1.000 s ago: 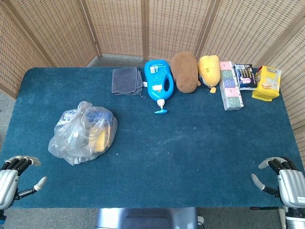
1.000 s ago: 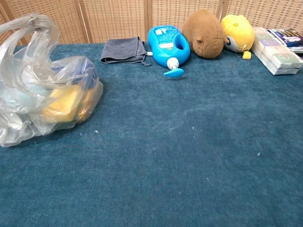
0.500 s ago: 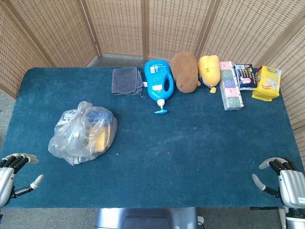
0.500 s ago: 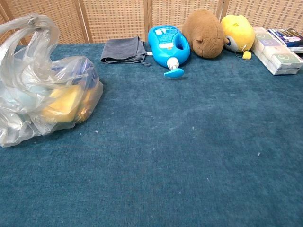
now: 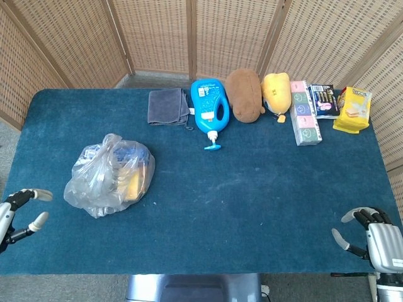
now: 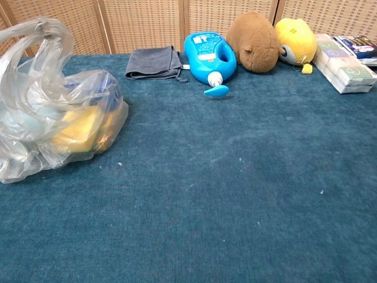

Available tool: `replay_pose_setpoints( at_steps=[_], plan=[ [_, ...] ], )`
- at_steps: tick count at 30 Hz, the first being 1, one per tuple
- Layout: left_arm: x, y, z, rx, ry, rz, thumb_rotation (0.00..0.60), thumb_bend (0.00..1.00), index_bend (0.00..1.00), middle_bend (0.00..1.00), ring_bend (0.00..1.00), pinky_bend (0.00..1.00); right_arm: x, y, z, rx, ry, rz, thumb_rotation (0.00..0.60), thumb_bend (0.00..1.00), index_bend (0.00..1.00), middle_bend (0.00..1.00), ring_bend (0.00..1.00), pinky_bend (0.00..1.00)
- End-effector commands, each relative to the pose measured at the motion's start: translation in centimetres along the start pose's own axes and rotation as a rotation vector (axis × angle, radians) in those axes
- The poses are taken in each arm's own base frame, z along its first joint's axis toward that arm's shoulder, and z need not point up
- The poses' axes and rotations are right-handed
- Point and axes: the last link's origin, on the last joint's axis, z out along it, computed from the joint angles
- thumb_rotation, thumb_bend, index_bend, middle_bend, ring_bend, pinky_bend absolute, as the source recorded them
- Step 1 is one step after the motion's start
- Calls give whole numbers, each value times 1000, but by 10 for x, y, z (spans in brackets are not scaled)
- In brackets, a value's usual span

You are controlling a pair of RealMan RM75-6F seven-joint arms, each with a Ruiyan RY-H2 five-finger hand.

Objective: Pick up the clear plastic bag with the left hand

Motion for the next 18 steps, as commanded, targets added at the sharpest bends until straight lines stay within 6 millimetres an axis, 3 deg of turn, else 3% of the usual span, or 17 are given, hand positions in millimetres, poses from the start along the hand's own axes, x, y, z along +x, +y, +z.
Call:
replay_pose_setpoints(
  at_steps=[1, 11, 18],
  plan=[
    [15, 8, 21, -1, -74, -130, 40, 212, 361, 344, 249, 197, 1, 1, -1, -5, 2, -2, 127, 323, 485, 439, 318, 218],
    [36, 9, 54, 9, -157, -465, 37, 212, 338, 344, 249, 233, 2, 3, -1, -13, 7, -9, 127, 323, 485, 439, 318, 218],
    [48, 3, 68, 19, -210, -644, 38, 210, 261, 311, 246, 233, 3, 3, -1, -15, 10, -13, 128, 322, 485, 439, 318, 217]
  ],
)
